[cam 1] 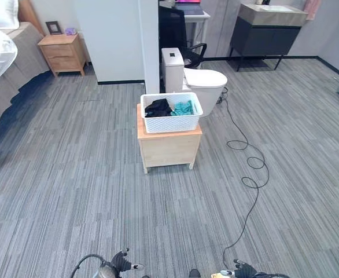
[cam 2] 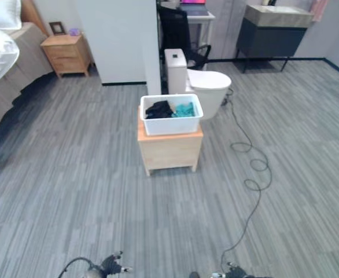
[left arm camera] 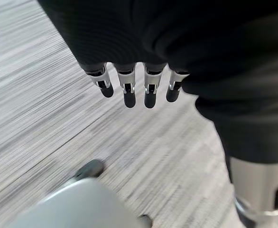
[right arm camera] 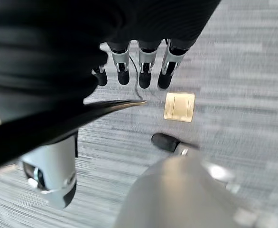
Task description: Grab the laundry basket,head to the washer,open it,put in the laundry and shut it.
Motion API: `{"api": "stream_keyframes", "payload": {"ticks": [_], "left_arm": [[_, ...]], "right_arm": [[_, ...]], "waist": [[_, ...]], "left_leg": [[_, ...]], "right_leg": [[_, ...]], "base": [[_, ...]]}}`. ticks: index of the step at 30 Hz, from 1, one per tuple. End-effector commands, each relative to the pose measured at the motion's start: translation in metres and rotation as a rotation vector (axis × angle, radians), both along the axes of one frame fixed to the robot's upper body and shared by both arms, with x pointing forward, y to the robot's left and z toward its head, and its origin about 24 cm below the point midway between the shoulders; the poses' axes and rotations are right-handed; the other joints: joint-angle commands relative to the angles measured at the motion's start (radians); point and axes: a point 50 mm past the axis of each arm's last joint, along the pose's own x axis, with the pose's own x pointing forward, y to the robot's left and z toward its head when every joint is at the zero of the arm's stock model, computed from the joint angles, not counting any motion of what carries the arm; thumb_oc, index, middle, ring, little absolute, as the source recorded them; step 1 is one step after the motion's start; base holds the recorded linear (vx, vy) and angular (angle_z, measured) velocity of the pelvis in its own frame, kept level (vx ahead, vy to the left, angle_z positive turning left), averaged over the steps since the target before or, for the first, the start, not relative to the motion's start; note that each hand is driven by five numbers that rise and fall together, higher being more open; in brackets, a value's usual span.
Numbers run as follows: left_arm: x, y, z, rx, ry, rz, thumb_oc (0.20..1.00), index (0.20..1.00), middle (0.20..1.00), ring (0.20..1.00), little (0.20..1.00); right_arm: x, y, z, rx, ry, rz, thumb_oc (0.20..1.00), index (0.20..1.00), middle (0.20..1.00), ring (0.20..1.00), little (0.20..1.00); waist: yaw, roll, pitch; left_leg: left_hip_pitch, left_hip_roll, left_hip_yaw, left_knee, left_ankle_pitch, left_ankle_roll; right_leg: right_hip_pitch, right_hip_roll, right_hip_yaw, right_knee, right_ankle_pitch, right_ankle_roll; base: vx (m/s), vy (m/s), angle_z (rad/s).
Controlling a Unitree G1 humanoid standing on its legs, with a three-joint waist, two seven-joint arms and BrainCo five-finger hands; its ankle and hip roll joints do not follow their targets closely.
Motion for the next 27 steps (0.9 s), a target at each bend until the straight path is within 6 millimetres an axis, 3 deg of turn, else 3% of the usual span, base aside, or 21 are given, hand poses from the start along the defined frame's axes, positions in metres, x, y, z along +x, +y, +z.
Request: {"api": "stream_keyframes", "payload": {"ticks": [1,7,9,12,15,17,18,19,27], "left_arm": [[0.012,-0.004,0.001,-0.026,-0.014,0.019,1.0,1.0,1.0,1.0,1.0],[-0.003,-0.002,-0.003,-0.007,0.032,0.063,1.0,1.0,1.0,1.0,1.0],[-0.012,-0.002,-0.005,-0.033,0.059,0.106,1.0,1.0,1.0,1.0,1.0],[-0.014,-0.005,-0.006,-0.022,0.074,0.038,1.0,1.0,1.0,1.0,1.0],[-0.011,-0.009,-0.006,-0.011,0.083,-0.075,1.0,1.0,1.0,1.0,1.0],[-0.003,-0.011,-0.004,-0.012,0.057,-0.111,1.0,1.0,1.0,1.0,1.0],[0.003,-0.01,-0.002,-0.018,0.024,-0.07,1.0,1.0,1.0,1.0,1.0],[0.007,-0.011,-0.001,-0.029,0.003,-0.063,1.0,1.0,1.0,1.0,1.0],[0.008,-0.015,0.0,-0.031,-0.007,-0.09,1.0,1.0,1.0,1.0,1.0]], "right_arm": [[0.019,-0.001,0.005,0.024,-0.076,-0.045,1.0,1.0,1.0,1.0,1.0],[0.004,-0.004,0.0,0.026,-0.018,-0.138,1.0,1.0,1.0,1.0,1.0],[-0.016,0.003,-0.006,0.041,0.058,-0.108,1.0,1.0,1.0,1.0,1.0],[-0.038,0.004,-0.01,0.054,0.148,-0.11,1.0,1.0,1.0,1.0,1.0],[-0.045,0.0,-0.01,0.013,0.196,-0.031,1.0,1.0,1.0,1.0,1.0],[-0.042,-0.004,-0.009,-0.013,0.19,0.001,1.0,1.0,1.0,1.0,1.0],[-0.028,-0.006,-0.007,-0.022,0.148,0.025,1.0,1.0,1.0,1.0,1.0],[-0.029,0.002,-0.008,-0.016,0.148,0.106,1.0,1.0,1.0,1.0,1.0],[-0.006,0.006,-0.004,-0.011,0.056,0.118,1.0,1.0,1.0,1.0,1.0]], "waist": [[-0.005,0.007,0.01],[-0.004,0.01,-0.002],[0.001,0.01,-0.011],[0.002,0.01,-0.016],[-0.004,0.009,-0.016],[-0.008,0.008,-0.014],[-0.008,0.006,-0.009],[-0.01,0.003,-0.005],[-0.01,0.007,-0.004]], "left_leg": [[-0.022,-0.007,-0.062,0.015,0.007,-0.008],[-0.016,-0.013,-0.091,-0.019,0.019,-0.005],[-0.013,-0.015,-0.093,-0.019,0.016,-0.004],[-0.005,-0.014,-0.093,-0.019,0.014,-0.006],[-0.006,-0.014,-0.092,-0.019,0.013,-0.008],[-0.01,-0.012,-0.09,-0.019,0.014,-0.01],[-0.011,-0.011,-0.088,-0.019,0.015,-0.01],[-0.011,-0.01,-0.085,-0.019,0.016,-0.01],[-0.006,-0.009,-0.082,-0.019,0.015,-0.009]], "right_leg": [[-0.002,-0.006,0.028,0.008,-0.02,0.051],[0.0,-0.005,0.026,0.008,-0.026,0.049],[0.001,-0.008,0.028,0.008,-0.023,0.054],[0.011,-0.011,0.022,0.008,-0.025,0.055],[0.012,-0.012,0.014,0.008,-0.027,0.055],[0.009,-0.013,0.013,0.008,-0.026,0.055],[0.003,-0.013,0.016,0.008,-0.022,0.055],[0.003,-0.011,0.02,0.008,-0.022,0.055],[0.007,-0.011,0.021,0.008,-0.022,0.056]], "base": [[0.01,0.001,0.04],[0.02,0.003,0.08],[0.04,0.012,0.1],[0.04,0.008,0.03],[0.0,0.0,0.0],[-0.02,0.001,0.01],[-0.04,-0.005,-0.02],[-0.03,-0.007,-0.02],[0.0,0.0,0.0]]}}
